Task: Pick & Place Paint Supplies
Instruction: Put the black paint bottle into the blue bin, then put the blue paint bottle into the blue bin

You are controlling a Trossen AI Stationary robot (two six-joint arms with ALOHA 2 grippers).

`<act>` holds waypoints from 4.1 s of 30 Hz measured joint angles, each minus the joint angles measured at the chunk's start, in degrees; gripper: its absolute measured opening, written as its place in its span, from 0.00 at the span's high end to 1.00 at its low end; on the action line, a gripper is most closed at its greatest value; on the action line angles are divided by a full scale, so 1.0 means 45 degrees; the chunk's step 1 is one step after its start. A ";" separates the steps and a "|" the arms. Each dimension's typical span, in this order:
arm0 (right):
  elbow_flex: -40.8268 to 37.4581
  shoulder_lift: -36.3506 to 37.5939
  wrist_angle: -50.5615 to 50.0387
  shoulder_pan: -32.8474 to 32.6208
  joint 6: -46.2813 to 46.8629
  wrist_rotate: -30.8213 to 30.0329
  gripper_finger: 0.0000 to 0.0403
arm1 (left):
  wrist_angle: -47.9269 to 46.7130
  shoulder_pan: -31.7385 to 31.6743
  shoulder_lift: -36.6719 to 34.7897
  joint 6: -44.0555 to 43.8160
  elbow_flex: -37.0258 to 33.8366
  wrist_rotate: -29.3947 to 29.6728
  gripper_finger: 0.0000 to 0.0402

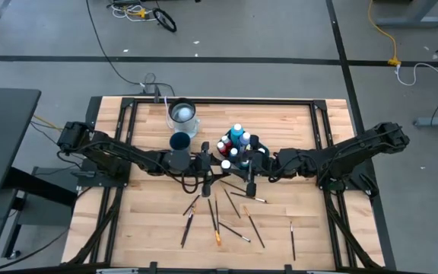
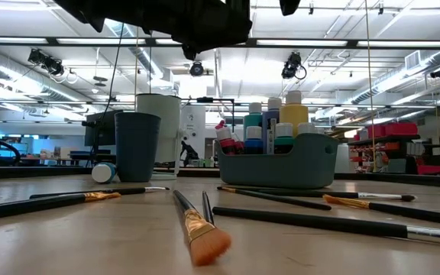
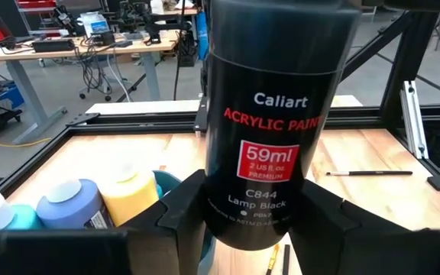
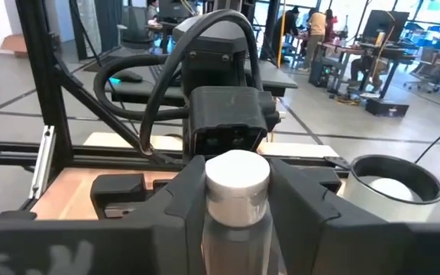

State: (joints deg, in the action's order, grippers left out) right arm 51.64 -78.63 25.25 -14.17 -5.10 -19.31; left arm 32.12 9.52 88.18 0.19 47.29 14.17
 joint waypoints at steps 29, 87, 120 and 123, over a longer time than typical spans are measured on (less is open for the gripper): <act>0.0000 -0.0015 -0.0853 0.0471 0.0984 0.0729 0.71 | -0.0478 -0.0010 -0.0006 -0.0028 0.0015 -0.0009 0.57; -0.0005 -0.3351 -0.4773 0.1161 0.4299 -0.4479 0.71 | -0.3269 -0.0010 0.0000 -0.0962 0.0005 0.2987 0.45; 0.0000 -0.2771 -0.5269 0.1573 0.3597 -0.2647 0.59 | -0.3264 -0.0005 0.0000 -0.0944 0.0000 0.2978 0.45; 0.0000 -0.2213 -0.5022 0.1552 0.3599 -0.1851 0.59 | -0.3282 -0.0005 -0.0018 -0.0715 0.0000 0.2981 0.45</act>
State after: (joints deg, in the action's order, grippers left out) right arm 51.64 -88.59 2.65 -7.19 11.09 -27.64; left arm 17.35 9.50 88.10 -3.03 47.29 27.59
